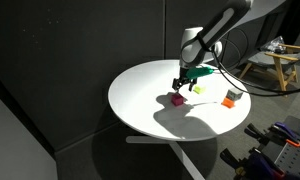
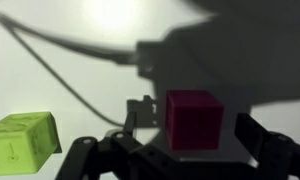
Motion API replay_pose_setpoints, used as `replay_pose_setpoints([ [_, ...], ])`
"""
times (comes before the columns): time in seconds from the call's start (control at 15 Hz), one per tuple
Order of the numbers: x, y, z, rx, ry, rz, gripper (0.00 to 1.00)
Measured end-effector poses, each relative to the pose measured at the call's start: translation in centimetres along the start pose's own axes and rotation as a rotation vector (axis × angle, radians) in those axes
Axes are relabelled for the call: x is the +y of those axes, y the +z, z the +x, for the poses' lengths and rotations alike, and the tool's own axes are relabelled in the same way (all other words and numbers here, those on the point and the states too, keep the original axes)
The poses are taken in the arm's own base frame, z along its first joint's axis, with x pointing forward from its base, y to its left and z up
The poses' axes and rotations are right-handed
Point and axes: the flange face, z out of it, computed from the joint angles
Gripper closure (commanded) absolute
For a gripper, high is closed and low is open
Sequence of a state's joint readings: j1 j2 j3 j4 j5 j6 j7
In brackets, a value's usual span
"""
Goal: Pick up the mulberry pink block and stack it on top of the gray block
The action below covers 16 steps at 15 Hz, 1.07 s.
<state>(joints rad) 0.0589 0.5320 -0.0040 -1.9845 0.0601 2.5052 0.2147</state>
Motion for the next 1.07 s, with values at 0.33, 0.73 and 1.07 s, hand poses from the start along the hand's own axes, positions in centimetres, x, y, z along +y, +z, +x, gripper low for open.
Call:
replay_pose_setpoints([
  [0.33, -0.8, 1.6, 0.0, 0.015, -0.013, 0.002, 0.00],
  [0.73, -1.5, 2.2, 1.0, 0.037, -0.020, 0.006, 0.00],
  [1.07, -1.5, 2.5, 1.7, 0.043, -0.018, 0.006, 0.00],
])
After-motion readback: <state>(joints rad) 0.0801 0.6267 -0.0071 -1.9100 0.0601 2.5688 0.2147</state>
